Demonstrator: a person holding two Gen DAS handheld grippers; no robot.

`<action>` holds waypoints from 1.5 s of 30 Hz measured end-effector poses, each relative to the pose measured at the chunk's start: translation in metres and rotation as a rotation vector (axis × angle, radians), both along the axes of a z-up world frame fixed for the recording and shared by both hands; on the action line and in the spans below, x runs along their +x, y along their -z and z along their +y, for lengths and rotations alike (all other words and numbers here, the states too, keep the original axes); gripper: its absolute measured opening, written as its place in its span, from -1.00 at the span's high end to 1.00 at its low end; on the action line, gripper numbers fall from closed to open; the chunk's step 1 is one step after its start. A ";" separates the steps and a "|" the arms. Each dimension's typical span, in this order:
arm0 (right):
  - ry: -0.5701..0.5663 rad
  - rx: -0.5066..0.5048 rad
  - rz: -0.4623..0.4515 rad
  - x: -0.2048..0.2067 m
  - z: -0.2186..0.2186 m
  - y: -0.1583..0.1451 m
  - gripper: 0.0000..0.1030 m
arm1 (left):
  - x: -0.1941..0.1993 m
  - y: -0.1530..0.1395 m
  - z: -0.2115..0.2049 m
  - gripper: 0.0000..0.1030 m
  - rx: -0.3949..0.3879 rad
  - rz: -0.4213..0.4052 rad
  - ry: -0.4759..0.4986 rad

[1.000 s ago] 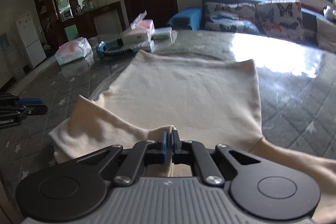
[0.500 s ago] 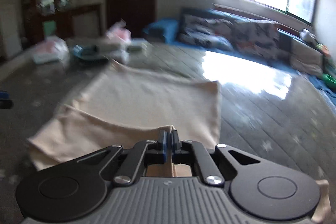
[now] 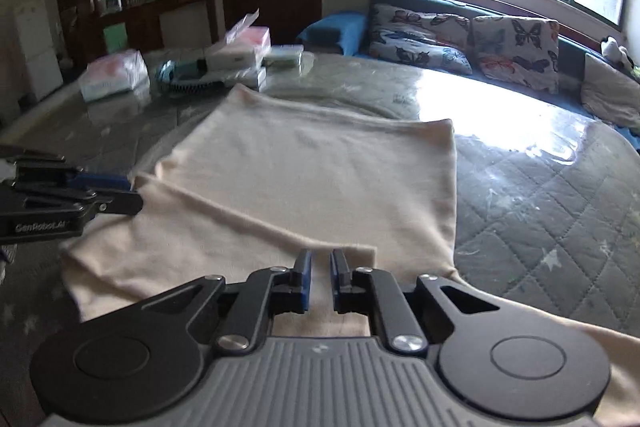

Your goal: Fold clothes

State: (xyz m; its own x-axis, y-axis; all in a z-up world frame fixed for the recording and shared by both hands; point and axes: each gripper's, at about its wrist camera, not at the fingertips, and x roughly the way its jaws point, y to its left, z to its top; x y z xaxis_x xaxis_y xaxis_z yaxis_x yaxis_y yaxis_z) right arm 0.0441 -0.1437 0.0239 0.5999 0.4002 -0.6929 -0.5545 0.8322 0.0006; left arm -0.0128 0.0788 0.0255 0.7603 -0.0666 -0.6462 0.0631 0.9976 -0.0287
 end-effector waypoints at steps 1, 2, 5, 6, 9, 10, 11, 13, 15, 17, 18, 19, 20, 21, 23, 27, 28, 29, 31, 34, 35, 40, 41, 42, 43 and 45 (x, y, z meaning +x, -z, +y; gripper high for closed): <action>-0.003 -0.005 0.007 0.001 0.001 0.002 0.83 | 0.002 0.003 0.000 0.55 0.002 0.005 -0.002; -0.003 -0.012 0.016 0.002 0.001 0.005 0.83 | 0.002 0.005 0.001 0.55 0.004 0.001 -0.002; 0.003 -0.007 0.012 0.001 -0.004 0.003 0.82 | 0.002 0.005 0.001 0.54 0.003 0.001 -0.003; 0.006 -0.007 0.003 -0.001 -0.006 0.000 0.82 | 0.002 0.005 0.001 0.54 0.005 0.001 -0.004; 0.027 0.011 -0.025 -0.008 -0.021 -0.013 0.81 | 0.000 0.001 0.000 0.53 0.008 -0.001 -0.016; 0.038 0.017 -0.031 -0.010 -0.027 -0.017 0.81 | -0.001 -0.001 0.000 0.53 0.002 -0.003 -0.021; 0.057 0.012 -0.042 -0.011 -0.033 -0.019 0.80 | -0.002 -0.003 -0.002 0.53 0.003 -0.005 -0.023; 0.091 -0.002 -0.052 -0.014 -0.045 -0.021 0.74 | -0.003 -0.007 -0.005 0.53 0.006 -0.010 -0.027; 0.136 -0.023 -0.053 -0.017 -0.060 -0.019 0.74 | -0.005 -0.011 -0.009 0.52 0.014 -0.020 -0.018; 0.172 -0.039 -0.056 -0.021 -0.075 -0.015 0.74 | -0.008 -0.015 -0.014 0.49 0.027 -0.032 -0.009; 0.199 -0.042 -0.055 -0.023 -0.086 -0.014 0.74 | -0.009 -0.017 -0.016 0.48 0.034 -0.036 -0.006; 0.220 -0.045 -0.054 -0.024 -0.093 -0.012 0.74 | -0.009 -0.019 -0.018 0.43 0.039 -0.038 -0.005; 0.241 -0.047 -0.053 -0.025 -0.101 -0.011 0.73 | -0.009 -0.020 -0.019 0.40 0.044 -0.041 -0.004; 0.266 -0.052 -0.053 -0.026 -0.110 -0.010 0.73 | -0.009 -0.022 -0.021 0.38 0.049 -0.043 -0.004; 0.320 -0.070 -0.060 -0.029 -0.128 -0.007 0.72 | -0.009 -0.024 -0.021 0.34 0.049 -0.046 -0.006; 0.411 -0.075 -0.062 -0.031 -0.157 -0.002 0.68 | -0.007 -0.025 -0.025 0.34 0.045 -0.050 -0.008; 0.432 -0.073 -0.061 -0.031 -0.163 -0.001 0.66 | -0.006 -0.026 -0.027 0.34 0.042 -0.051 -0.006; 0.452 -0.072 -0.060 -0.031 -0.170 0.000 0.66 | -0.006 -0.026 -0.028 0.34 0.041 -0.051 -0.003; 0.494 -0.068 -0.058 -0.031 -0.182 0.003 0.66 | -0.004 -0.026 -0.031 0.34 0.037 -0.050 0.003; 0.557 -0.063 -0.054 -0.032 -0.202 0.006 0.58 | -0.002 -0.026 -0.036 0.34 0.039 -0.051 0.016; 0.578 -0.061 -0.053 -0.032 -0.208 0.007 0.52 | -0.002 -0.026 -0.037 0.34 0.039 -0.050 0.019; 0.665 -0.041 -0.043 -0.029 -0.232 0.011 0.48 | 0.001 -0.025 -0.040 0.34 0.037 -0.047 0.026; 0.679 -0.032 -0.037 -0.027 -0.236 0.012 0.47 | 0.002 -0.025 -0.041 0.34 0.037 -0.046 0.026; 0.693 -0.022 -0.032 -0.026 -0.239 0.013 0.46 | 0.003 -0.025 -0.042 0.33 0.037 -0.045 0.027; 0.705 -0.012 -0.027 -0.024 -0.242 0.013 0.38 | 0.003 -0.024 -0.043 0.30 0.037 -0.044 0.030; 0.727 0.010 -0.013 -0.021 -0.248 0.016 0.34 | 0.003 -0.023 -0.045 0.29 0.038 -0.041 0.035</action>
